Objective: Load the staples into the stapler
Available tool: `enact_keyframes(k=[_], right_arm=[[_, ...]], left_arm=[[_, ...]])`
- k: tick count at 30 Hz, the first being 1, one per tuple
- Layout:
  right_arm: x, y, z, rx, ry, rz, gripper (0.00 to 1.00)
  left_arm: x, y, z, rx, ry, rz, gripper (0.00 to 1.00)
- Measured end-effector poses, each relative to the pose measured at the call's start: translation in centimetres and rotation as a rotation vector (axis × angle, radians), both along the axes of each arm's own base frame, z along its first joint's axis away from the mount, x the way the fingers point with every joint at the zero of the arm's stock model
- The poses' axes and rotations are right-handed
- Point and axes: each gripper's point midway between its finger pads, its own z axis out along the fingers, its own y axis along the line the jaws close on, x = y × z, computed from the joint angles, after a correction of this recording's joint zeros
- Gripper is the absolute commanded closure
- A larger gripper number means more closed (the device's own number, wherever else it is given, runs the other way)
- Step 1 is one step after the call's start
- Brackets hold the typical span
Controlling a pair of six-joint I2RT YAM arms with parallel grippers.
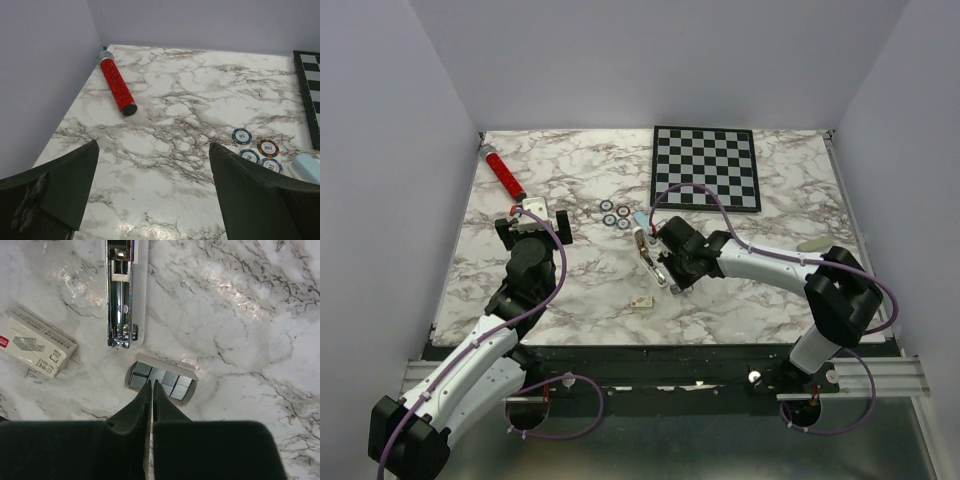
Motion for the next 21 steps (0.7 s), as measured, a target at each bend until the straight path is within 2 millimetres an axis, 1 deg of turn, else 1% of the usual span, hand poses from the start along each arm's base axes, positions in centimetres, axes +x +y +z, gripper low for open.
enact_keyframes(k=[1, 3, 5, 6, 9, 12, 15, 21], right_arm=[[0.1, 0.1, 0.2, 0.005, -0.004, -0.002, 0.87], [0.6, 0.2, 0.7, 0.012, -0.013, -0.018, 0.80], [0.7, 0.1, 0.8, 0.019, -0.010, -0.037, 0.72], [0.8, 0.0, 0.8, 0.021, -0.006, -0.050, 0.70], [1.0, -0.6, 0.7, 0.033, 0.020, -0.113, 0.67], [1.3, -0.8, 0.7, 0.053, 0.041, -0.164, 0.67], [1.4, -0.9, 0.7, 0.077, 0.064, -0.204, 0.67], [0.8, -0.4, 0.4, 0.102, 0.109, -0.228, 0.67]], left_arm=[[0.0, 0.0, 0.0, 0.000, 0.000, 0.000, 0.01], [0.0, 0.0, 0.0, 0.000, 0.000, 0.000, 0.01], [0.0, 0.0, 0.0, 0.000, 0.000, 0.000, 0.01], [0.0, 0.0, 0.0, 0.000, 0.000, 0.000, 0.01], [0.0, 0.0, 0.0, 0.000, 0.000, 0.000, 0.01], [0.0, 0.0, 0.0, 0.000, 0.000, 0.000, 0.01], [0.0, 0.0, 0.0, 0.000, 0.000, -0.003, 0.01], [0.0, -0.1, 0.0, -0.001, 0.000, -0.006, 0.01]])
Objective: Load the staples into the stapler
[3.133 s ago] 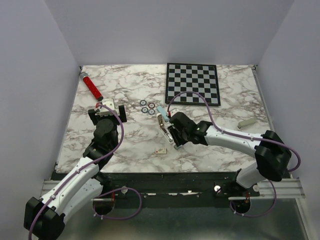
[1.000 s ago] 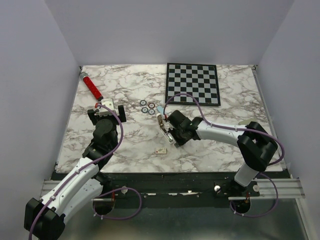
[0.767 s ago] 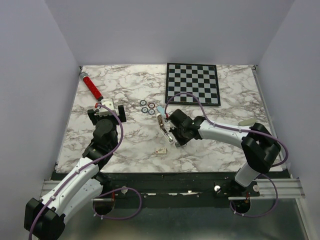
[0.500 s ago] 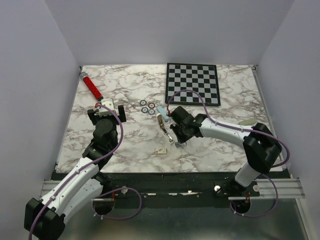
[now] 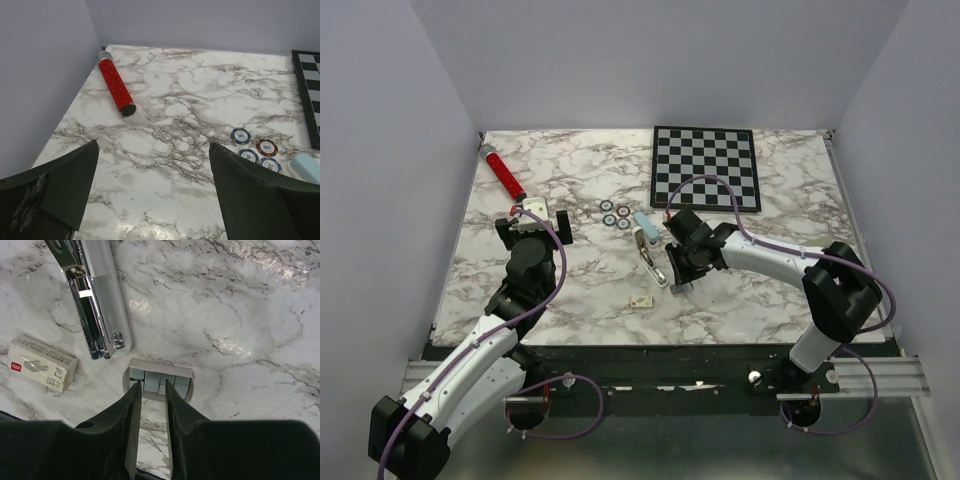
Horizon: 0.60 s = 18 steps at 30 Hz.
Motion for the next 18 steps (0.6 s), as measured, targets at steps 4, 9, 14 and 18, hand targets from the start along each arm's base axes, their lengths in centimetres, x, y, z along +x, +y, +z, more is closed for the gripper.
enact_keyframes(k=[4, 9, 14, 18], right_arm=[[-0.3, 0.1, -0.8, -0.005, 0.029, -0.006, 0.67], [-0.5, 0.1, -1.4, -0.013, 0.049, -0.009, 0.67], [-0.7, 0.1, -1.8, -0.017, 0.063, -0.007, 0.67], [-0.7, 0.1, -1.9, -0.018, 0.068, -0.006, 0.67]], left_arm=[[0.0, 0.0, 0.0, 0.000, 0.000, 0.000, 0.01], [0.0, 0.0, 0.0, 0.000, 0.000, 0.000, 0.01], [0.0, 0.0, 0.0, 0.000, 0.000, 0.000, 0.01], [0.0, 0.0, 0.0, 0.000, 0.000, 0.000, 0.01]])
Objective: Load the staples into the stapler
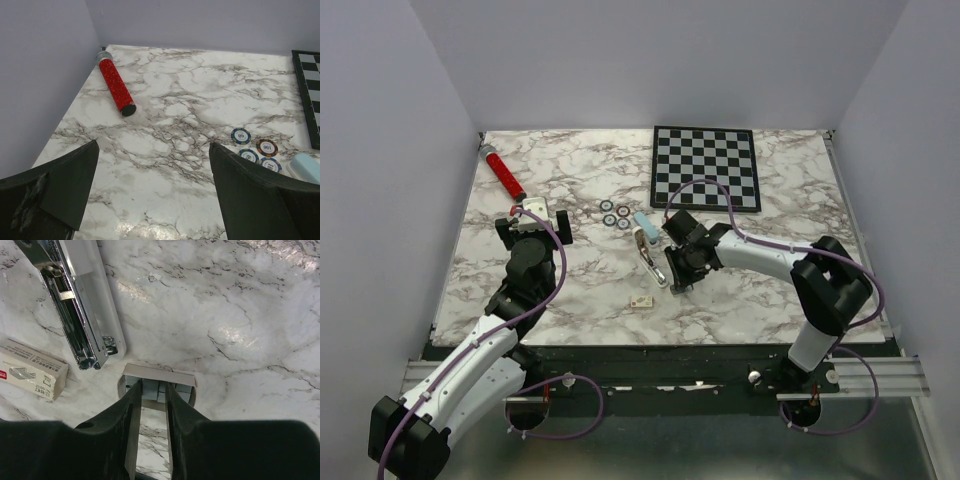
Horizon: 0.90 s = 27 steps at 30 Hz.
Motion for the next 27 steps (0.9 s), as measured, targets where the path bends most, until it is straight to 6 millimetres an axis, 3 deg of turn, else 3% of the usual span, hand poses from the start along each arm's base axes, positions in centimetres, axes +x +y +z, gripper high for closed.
enact_keyframes(k=[9, 15, 20, 27], right_arm=[[0.1, 0.7, -0.2, 0.007, 0.024, 0.009, 0.68], [0.1, 0.6, -0.2, 0.000, 0.029, 0.009, 0.80], [0.1, 0.6, -0.2, -0.001, 0.030, 0.010, 0.83], [0.3, 0.7, 1.2, 0.018, -0.002, 0.031, 0.84]], left_arm=[[0.0, 0.1, 0.0, 0.000, 0.000, 0.005, 0.01], [0.0, 0.2, 0.0, 0.000, -0.001, 0.006, 0.01], [0.0, 0.2, 0.1, -0.002, -0.005, 0.006, 0.01], [-0.1, 0.2, 0.2, -0.003, -0.007, 0.006, 0.01]])
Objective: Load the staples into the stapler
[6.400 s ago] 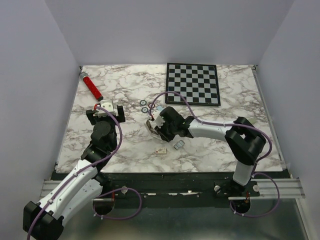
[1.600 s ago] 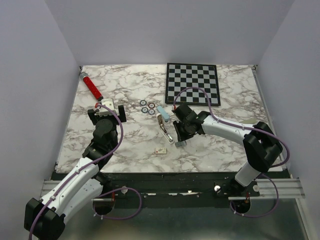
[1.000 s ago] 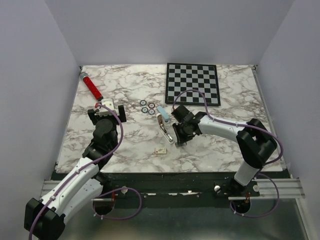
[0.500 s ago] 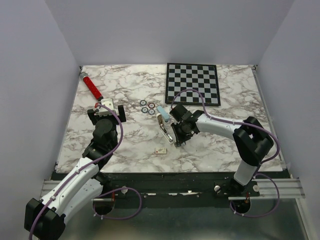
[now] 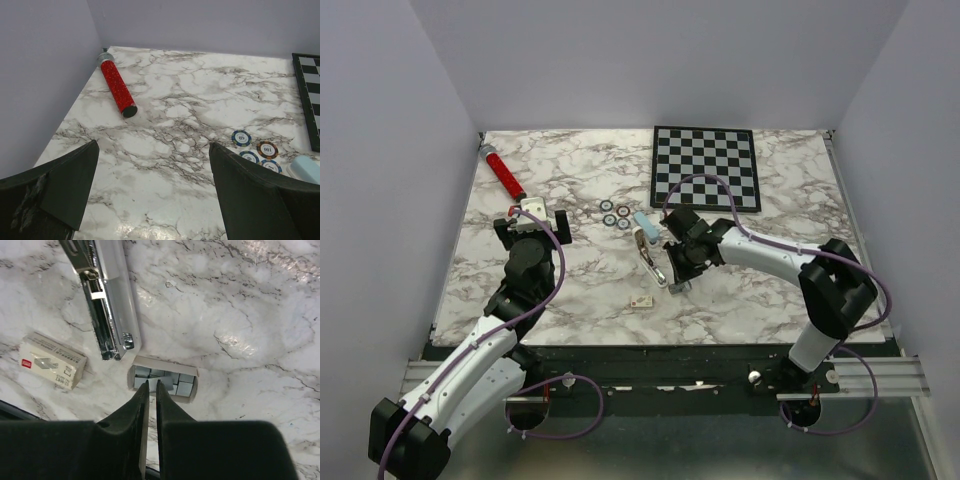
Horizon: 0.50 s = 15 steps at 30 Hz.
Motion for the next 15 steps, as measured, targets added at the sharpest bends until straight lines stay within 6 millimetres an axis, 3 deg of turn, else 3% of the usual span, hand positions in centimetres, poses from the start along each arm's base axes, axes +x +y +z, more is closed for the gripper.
enact_keyframes(k=[8, 15], right_arm=[[1.3, 0.4, 3.5, 0.065, -0.082, 0.000, 0.84], [2.5, -1.0, 3.8, 0.060, -0.094, -0.022, 0.74]], left_arm=[[0.0, 0.0, 0.1, -0.001, -0.002, 0.001, 0.01], [0.0, 0.0, 0.1, -0.001, -0.002, 0.000, 0.01]])
